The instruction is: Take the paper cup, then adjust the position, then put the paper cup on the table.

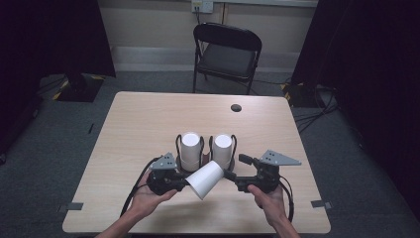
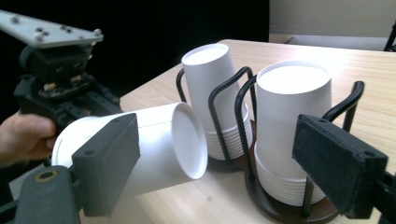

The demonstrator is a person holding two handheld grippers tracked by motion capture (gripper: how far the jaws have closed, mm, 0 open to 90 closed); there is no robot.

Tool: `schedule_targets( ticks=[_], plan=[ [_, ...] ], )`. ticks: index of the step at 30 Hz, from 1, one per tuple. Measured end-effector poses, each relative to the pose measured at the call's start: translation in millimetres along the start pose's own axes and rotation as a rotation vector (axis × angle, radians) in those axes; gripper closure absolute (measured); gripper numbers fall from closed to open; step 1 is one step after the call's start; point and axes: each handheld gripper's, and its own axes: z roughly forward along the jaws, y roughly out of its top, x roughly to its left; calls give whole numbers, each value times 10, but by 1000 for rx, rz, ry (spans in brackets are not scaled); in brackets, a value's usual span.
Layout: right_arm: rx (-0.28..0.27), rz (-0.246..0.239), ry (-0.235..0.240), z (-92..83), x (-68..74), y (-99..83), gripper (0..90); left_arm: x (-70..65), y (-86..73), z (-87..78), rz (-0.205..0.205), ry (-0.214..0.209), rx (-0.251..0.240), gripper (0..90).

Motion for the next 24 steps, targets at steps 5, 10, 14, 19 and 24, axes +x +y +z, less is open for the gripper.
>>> schedule_targets(
  ticks=[5, 10, 14, 19, 24],
  plan=[
    [31, -41, 15, -7, 27, -21, 138, 7, 10, 16, -15, -14, 32, 842],
    [52, -85, 29, -25, 70, -63, 144, 29, 8, 62, -31, -32, 85, 843],
    [68, -115, 38, -24, 95, -88, 150, 22, 31, 72, -22, -38, 102, 843],
    [100, -168, 55, -20, 151, -105, 196, 43, 68, 77, -11, -41, 131, 843],
    [143, -226, 68, 21, 235, -118, 208, 56, 122, 88, 27, -73, 200, 842]
  ],
)
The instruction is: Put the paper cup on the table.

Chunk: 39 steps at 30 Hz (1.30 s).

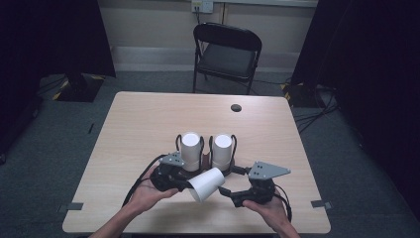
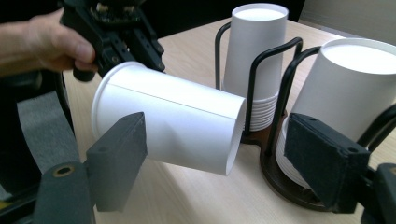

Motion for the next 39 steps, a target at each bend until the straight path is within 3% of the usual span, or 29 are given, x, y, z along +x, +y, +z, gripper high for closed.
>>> schedule_targets(
  ticks=[4, 8, 13, 16, 17, 19, 21, 22, 24, 28, 29, 30, 33, 34, 38, 39],
  plan=[
    [12, -40, 12, 31, 39, 7, 207, 5, 17, 17, 6, 12, 16, 842],
    [34, -32, 51, 66, 42, 4, 172, -2, 33, 52, 24, 8, 68, 842],
    [66, -89, 68, 104, 99, -3, 149, -22, 58, 118, 54, -4, 127, 842],
    [94, -134, 70, 142, 139, 0, 149, -30, 73, 157, 44, -18, 142, 842],
    [99, -146, 74, 155, 149, 2, 152, -17, 88, 148, 65, -10, 176, 842],
    [112, -169, 81, 184, 174, 4, 147, -12, 84, 178, 23, -25, 167, 841],
    [134, -191, 83, 212, 196, 9, 152, 4, 87, 174, 34, -24, 175, 841],
    [139, -204, 89, 224, 200, 14, 155, -12, 83, 180, 8, -26, 159, 841],
    [152, -226, 87, 238, 216, 23, 163, -2, 95, 160, 33, -35, 169, 841],
    [175, -274, 98, 273, 255, 32, 174, -26, 101, 163, 30, -44, 170, 841],
    [174, -279, 101, 280, 262, 33, 168, -26, 116, 149, 51, -31, 198, 841],
    [173, -283, 104, 286, 268, 32, 163, -20, 116, 153, 51, -49, 193, 841],
    [184, -310, 112, 308, 293, 22, 161, -50, 123, 175, 26, -45, 185, 843],
    [187, -316, 109, 318, 301, 19, 160, -38, 124, 182, 35, -68, 183, 843],
    [207, -346, 120, 353, 322, 7, 143, -53, 150, 193, 32, -49, 205, 846],
    [217, -341, 130, 358, 321, 8, 144, -45, 147, 197, 27, -65, 198, 848]
  ],
)
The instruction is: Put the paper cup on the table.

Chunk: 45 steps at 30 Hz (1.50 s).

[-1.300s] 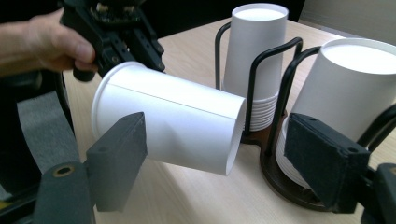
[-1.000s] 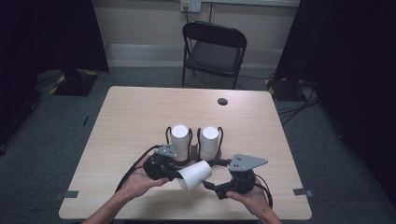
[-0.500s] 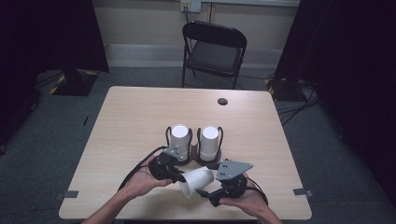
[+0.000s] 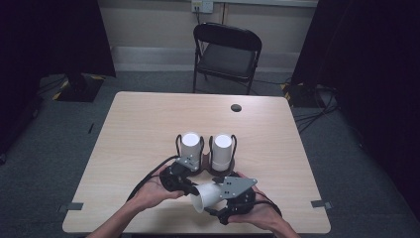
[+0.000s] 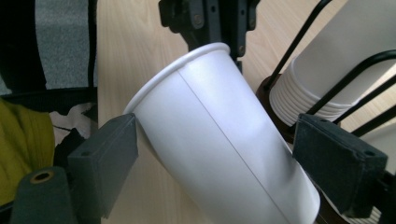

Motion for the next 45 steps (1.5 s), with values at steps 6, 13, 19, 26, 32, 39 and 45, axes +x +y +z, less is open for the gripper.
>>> schedule_targets(
  ticks=[6, 13, 19, 26, 32, 39, 45],
  plan=[
    [6, -20, 0, 29, 10, -10, 135, 16, 3, -20, -39, -15, -34, 854],
    [11, -15, 0, 102, 16, 21, 141, 95, -8, -32, -118, -94, -92, 862],
    [2, -25, -8, 175, 30, 62, 157, 90, -5, -30, -145, -101, -106, 867],
    [-4, -61, -28, 259, 80, 134, 176, 49, 18, 3, -150, -61, -101, 869],
    [-2, -58, -21, 262, 88, 147, 193, 42, -7, 11, -159, -45, -100, 867],
    [-23, -45, -22, 235, 74, 142, 206, 39, -1, -10, -169, -67, -126, 864],
    [-30, -35, -37, 228, 60, 131, 212, 57, -17, -15, -178, -69, -143, 853]
  ],
)
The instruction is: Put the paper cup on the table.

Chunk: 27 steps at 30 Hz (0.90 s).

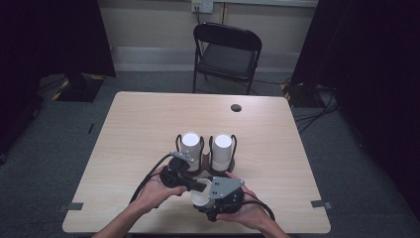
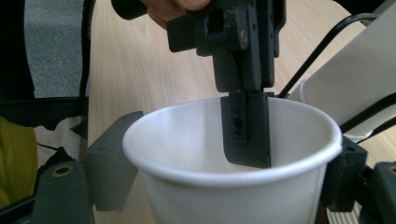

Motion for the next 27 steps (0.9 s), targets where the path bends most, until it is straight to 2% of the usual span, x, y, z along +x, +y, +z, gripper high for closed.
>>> schedule_targets(
  ticks=[6, 9, 19, 22, 27],
  plan=[
    [-8, 21, -9, -20, -25, -30, 217, 3, -8, -14, -14, -2, -25, 828],
    [-12, 30, -7, -25, -29, -35, 218, -4, -14, -27, -15, 12, -30, 821],
    [-25, 61, -14, -51, -54, -53, 218, -25, -31, -83, -15, 32, -67, 788],
    [-24, 72, -15, -51, -57, -56, 218, -28, -41, -103, -2, 43, -77, 779],
    [-28, 83, -21, -67, -73, -69, 218, -21, -47, -128, -6, 48, -100, 715]
  ],
)
